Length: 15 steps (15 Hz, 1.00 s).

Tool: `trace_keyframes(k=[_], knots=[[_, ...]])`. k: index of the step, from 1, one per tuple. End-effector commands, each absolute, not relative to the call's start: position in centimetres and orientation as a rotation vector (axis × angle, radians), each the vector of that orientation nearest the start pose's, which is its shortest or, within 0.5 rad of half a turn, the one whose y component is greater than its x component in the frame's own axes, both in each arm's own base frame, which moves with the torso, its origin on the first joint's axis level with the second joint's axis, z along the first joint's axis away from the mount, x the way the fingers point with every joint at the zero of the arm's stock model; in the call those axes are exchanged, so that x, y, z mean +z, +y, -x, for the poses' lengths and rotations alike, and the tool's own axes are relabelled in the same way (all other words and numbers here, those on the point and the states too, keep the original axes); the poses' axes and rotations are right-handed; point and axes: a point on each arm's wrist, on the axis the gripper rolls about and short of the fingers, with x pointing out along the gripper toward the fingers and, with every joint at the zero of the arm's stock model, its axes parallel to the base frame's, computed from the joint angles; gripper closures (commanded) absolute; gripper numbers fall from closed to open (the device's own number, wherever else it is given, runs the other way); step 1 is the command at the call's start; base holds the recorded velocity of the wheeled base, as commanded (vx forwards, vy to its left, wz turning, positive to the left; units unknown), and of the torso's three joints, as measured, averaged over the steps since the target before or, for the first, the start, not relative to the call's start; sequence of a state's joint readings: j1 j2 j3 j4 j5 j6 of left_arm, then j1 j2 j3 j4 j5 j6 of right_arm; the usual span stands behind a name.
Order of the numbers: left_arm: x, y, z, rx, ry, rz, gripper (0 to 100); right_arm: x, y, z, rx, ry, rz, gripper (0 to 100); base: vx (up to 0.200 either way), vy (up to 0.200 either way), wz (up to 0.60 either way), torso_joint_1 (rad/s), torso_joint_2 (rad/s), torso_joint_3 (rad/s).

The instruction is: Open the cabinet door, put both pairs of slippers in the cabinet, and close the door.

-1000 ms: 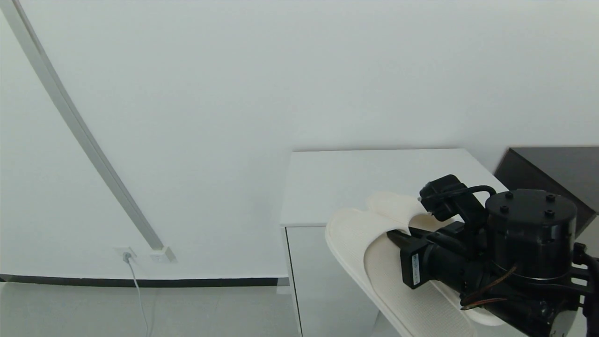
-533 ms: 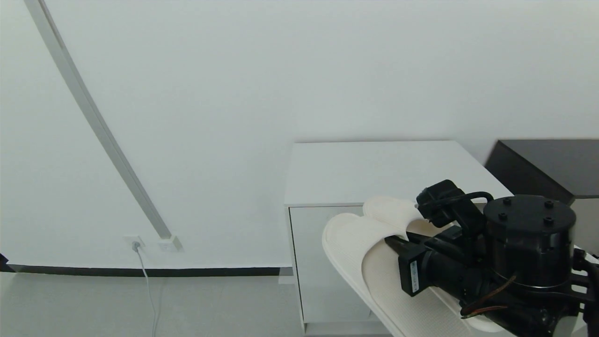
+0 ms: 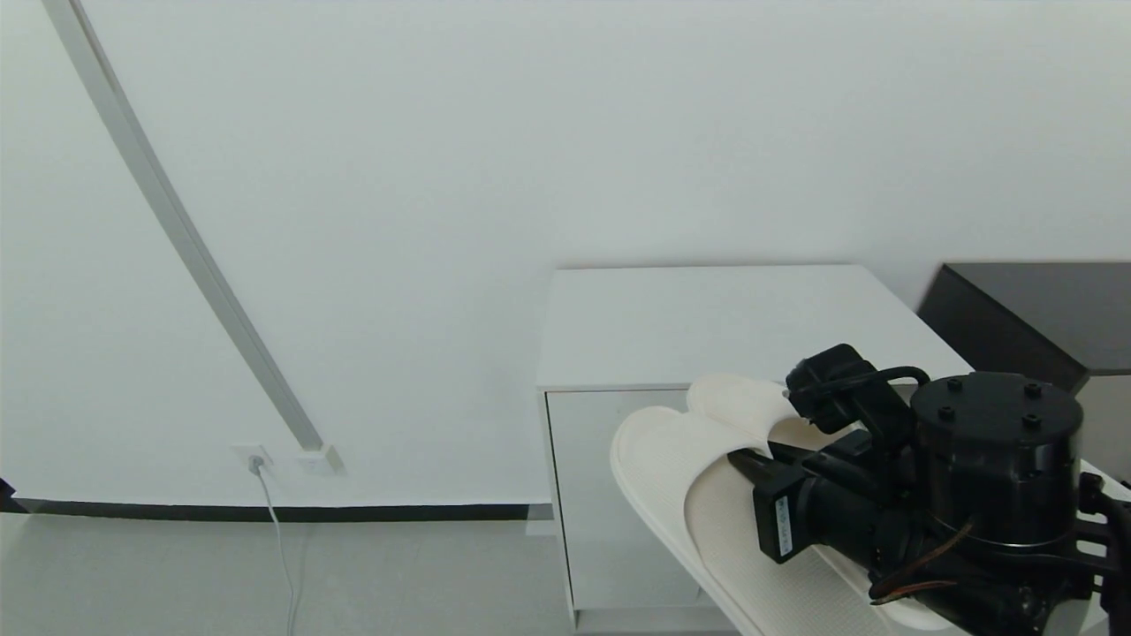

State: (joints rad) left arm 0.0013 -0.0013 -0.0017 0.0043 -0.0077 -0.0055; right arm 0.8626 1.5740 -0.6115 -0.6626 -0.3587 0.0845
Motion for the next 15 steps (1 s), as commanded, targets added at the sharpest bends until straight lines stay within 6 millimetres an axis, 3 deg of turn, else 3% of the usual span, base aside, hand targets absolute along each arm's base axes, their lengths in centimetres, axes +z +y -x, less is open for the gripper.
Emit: trace_keyframes(k=[1,15], knots=[[7.54,-0.02,2.29,-0.006,0.003,0.006,100,16.89,19.26,-17.50,0.489,0.272,0.094,100,0.000,0.000,0.00,0.000,0.00,0.000],[7.54,-0.02,2.29,-0.006,0.003,0.006,100,16.89,19.17,-17.39,0.486,0.271,0.095,100,0.000,-0.200,0.00,0.003,0.00,0.002]])
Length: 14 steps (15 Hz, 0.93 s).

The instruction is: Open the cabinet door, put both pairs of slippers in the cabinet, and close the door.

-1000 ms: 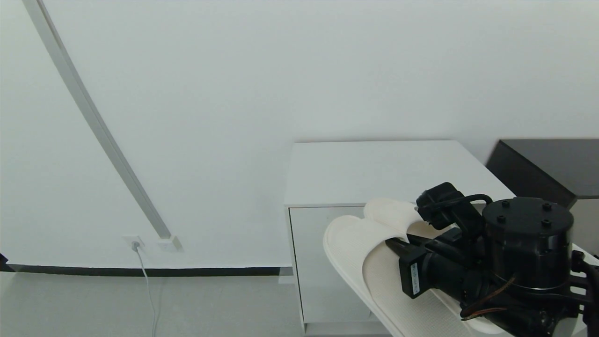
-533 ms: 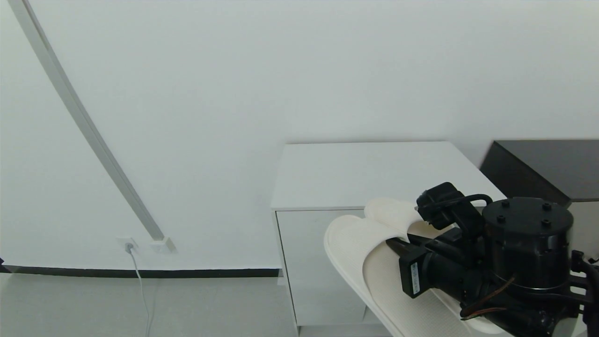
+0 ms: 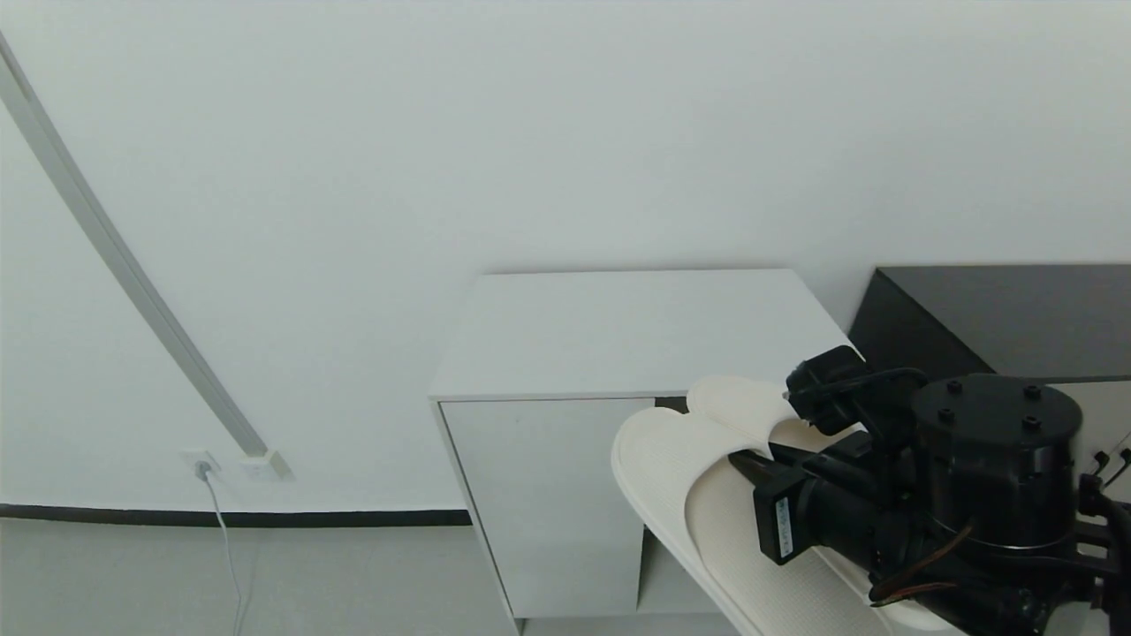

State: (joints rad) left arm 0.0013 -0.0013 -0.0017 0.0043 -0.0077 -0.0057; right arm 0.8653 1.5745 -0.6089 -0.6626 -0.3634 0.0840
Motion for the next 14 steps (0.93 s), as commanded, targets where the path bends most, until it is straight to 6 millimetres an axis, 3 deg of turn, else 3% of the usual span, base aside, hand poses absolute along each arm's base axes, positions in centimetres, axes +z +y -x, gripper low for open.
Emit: trace_keyframes(k=[1,6,14], knots=[[7.54,-0.02,2.29,-0.006,0.003,0.006,100,16.81,19.14,-17.36,0.486,0.274,0.097,100,0.000,-0.200,0.00,0.002,0.00,0.002],[7.54,-0.02,2.29,-0.006,0.003,0.006,100,16.62,19.06,-17.44,0.481,0.280,0.102,100,0.000,-0.200,0.00,0.000,0.00,0.000],[7.54,-0.02,2.29,-0.005,0.003,0.006,100,16.46,19.03,-17.42,0.481,0.285,0.107,100,0.000,0.000,0.00,0.000,0.00,0.000]])
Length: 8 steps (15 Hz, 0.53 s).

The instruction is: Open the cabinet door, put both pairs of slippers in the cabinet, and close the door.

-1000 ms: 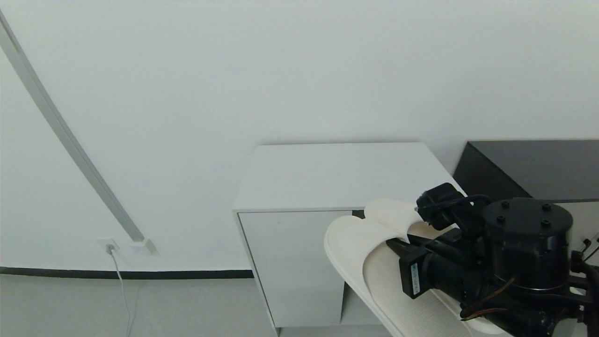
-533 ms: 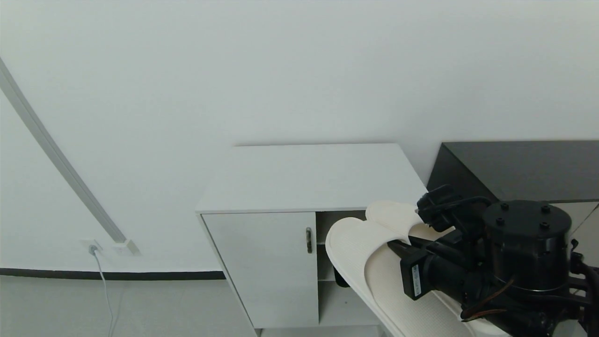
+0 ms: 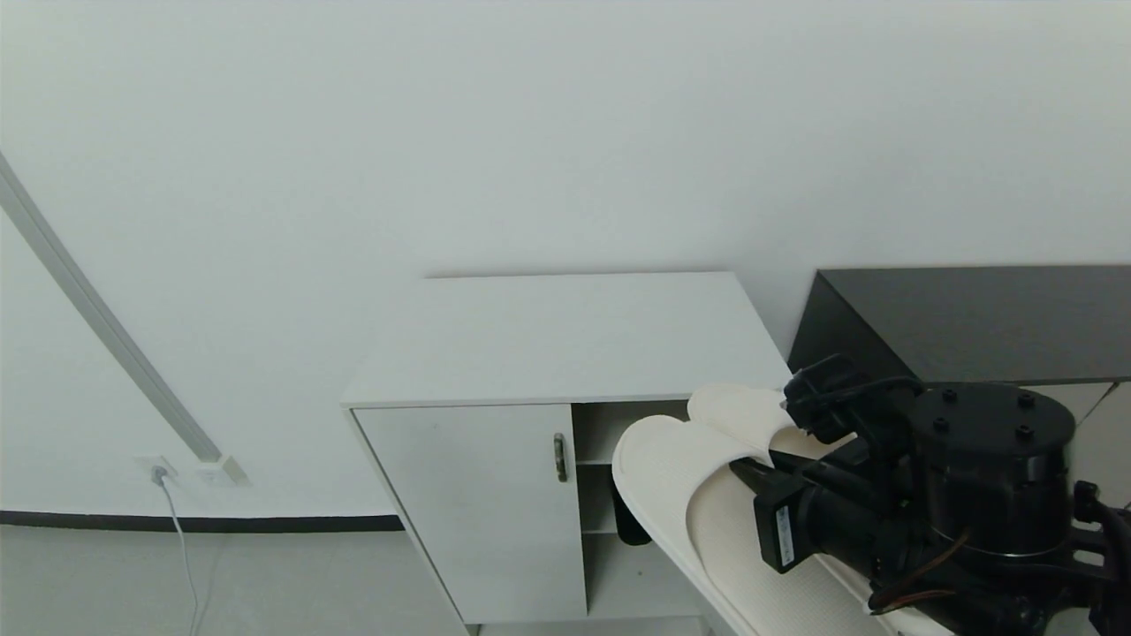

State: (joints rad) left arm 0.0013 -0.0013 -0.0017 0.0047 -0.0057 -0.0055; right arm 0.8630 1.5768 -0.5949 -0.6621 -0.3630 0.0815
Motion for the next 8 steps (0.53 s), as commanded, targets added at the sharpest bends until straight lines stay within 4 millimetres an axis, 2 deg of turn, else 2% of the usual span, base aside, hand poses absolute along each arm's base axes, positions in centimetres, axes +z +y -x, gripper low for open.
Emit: trace_keyframes(k=[1,8], knots=[[7.54,-0.02,2.29,-0.005,0.003,0.006,100,16.46,19.05,-17.39,0.483,0.285,0.107,100,0.000,0.000,0.00,0.000,0.00,0.000],[7.54,-0.02,2.29,-0.005,0.003,0.006,100,16.21,19.03,-17.36,0.484,0.292,0.119,100,0.000,0.000,0.00,-0.006,0.01,0.007]])
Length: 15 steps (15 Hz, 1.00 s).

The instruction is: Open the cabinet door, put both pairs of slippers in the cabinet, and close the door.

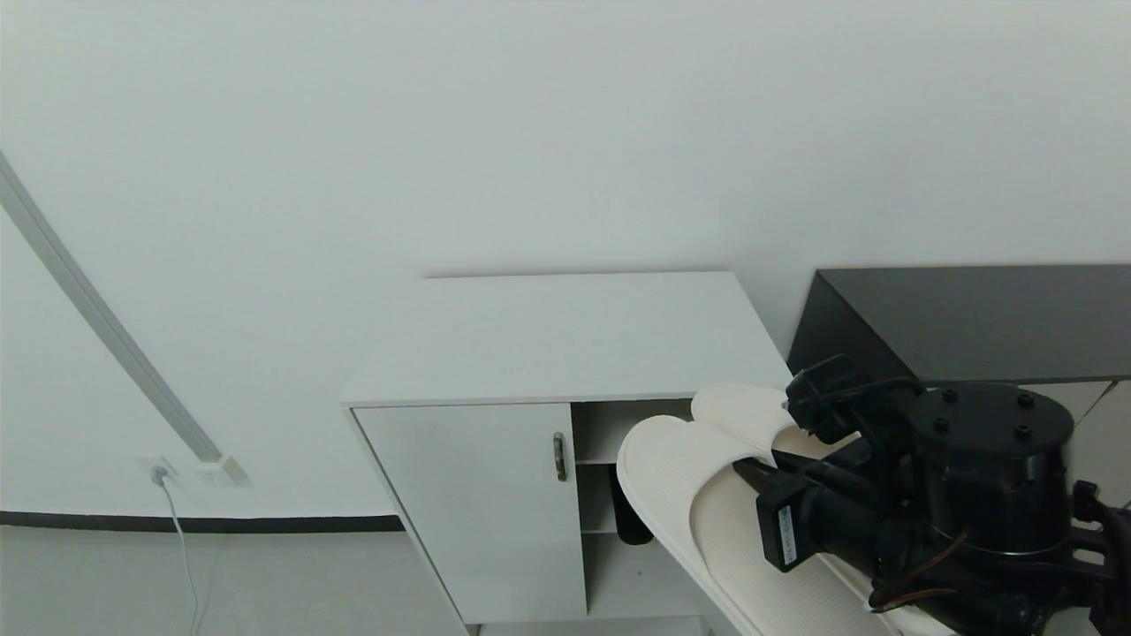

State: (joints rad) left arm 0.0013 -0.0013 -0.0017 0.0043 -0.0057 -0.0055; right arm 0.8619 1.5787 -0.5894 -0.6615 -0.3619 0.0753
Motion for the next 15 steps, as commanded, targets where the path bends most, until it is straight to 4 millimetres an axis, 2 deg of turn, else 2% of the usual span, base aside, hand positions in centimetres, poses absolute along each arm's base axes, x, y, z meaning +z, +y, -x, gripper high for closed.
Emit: trace_keyframes(k=[1,7,15], knots=[[7.54,-0.02,2.29,-0.005,0.003,0.006,100,16.13,19.00,-17.33,0.484,0.295,0.121,100,0.000,0.000,0.00,-0.119,0.30,0.154],[7.54,-0.01,2.29,-0.003,0.003,0.008,100,15.97,18.96,-17.25,0.488,0.298,0.131,100,0.000,0.000,0.00,-0.160,0.38,0.210],[7.54,-0.02,2.29,-0.005,0.003,0.008,100,15.82,18.92,-17.16,0.489,0.303,0.134,100,0.000,0.000,0.00,-0.221,0.54,0.306]])
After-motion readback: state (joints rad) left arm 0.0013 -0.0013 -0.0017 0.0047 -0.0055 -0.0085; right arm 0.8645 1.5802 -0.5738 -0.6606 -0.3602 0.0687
